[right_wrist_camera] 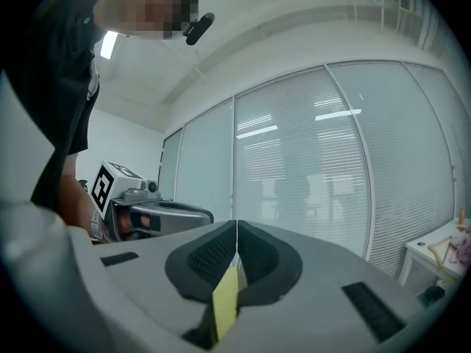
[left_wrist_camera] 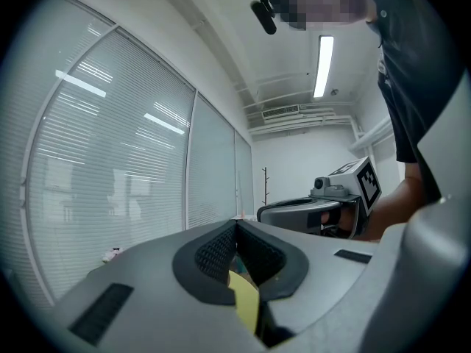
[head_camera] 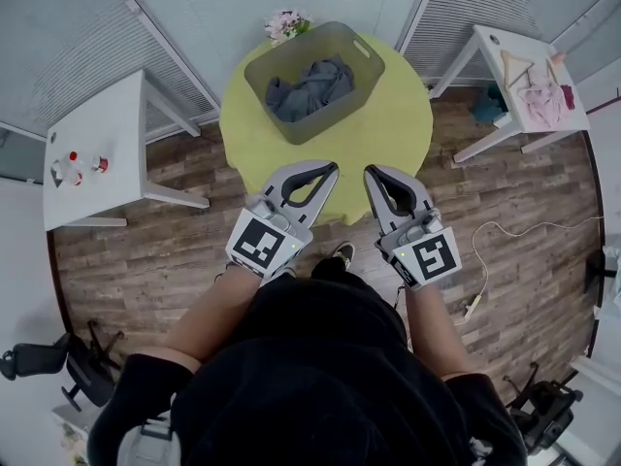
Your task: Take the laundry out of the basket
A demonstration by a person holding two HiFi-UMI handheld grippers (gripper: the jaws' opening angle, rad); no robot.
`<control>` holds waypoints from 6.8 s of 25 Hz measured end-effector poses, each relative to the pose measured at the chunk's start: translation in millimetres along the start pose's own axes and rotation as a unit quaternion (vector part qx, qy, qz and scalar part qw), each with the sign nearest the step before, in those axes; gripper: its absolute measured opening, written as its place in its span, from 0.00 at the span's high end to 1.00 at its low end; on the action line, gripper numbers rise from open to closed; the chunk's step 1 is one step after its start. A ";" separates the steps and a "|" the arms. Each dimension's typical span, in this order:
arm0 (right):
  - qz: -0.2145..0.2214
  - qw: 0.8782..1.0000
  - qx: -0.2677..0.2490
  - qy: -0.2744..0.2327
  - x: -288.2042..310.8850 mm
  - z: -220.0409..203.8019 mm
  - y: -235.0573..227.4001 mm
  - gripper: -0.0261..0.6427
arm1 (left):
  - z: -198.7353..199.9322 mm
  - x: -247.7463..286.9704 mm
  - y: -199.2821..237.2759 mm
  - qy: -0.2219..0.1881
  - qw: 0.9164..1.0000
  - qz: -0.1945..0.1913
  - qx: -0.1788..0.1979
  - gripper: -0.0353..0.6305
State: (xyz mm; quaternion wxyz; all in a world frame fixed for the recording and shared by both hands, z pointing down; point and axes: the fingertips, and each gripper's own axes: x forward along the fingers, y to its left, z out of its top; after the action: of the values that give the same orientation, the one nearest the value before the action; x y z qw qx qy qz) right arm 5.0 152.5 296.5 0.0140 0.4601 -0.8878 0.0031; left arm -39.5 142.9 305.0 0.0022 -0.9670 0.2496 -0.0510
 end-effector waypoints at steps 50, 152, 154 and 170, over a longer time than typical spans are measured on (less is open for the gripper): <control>-0.039 0.999 -0.002 0.030 218.1 -28.5 -153.6 0.93 | -40.2 139.0 223.8 0.033 0.999 -0.031 -0.016 0.93; -0.025 0.990 0.073 0.119 319.1 -169.6 -266.7 0.93 | -465.7 248.9 289.7 0.555 0.803 -0.017 -0.216 0.29; -0.030 0.990 0.074 0.118 316.1 -168.8 -268.5 0.93 | -466.1 249.9 289.9 0.552 0.806 -0.015 -0.214 0.29; -0.066 0.989 0.058 0.117 286.1 -156.2 -267.8 0.93 | -438.4 240.8 292.6 0.545 0.811 -0.007 -0.212 0.41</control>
State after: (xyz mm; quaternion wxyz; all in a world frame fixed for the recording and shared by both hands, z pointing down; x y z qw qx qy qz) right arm 62.3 -232.7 458.6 0.0915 0.5144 -0.8459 0.1073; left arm -14.9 -220.2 755.9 -0.3401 -0.7584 0.2080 -0.5157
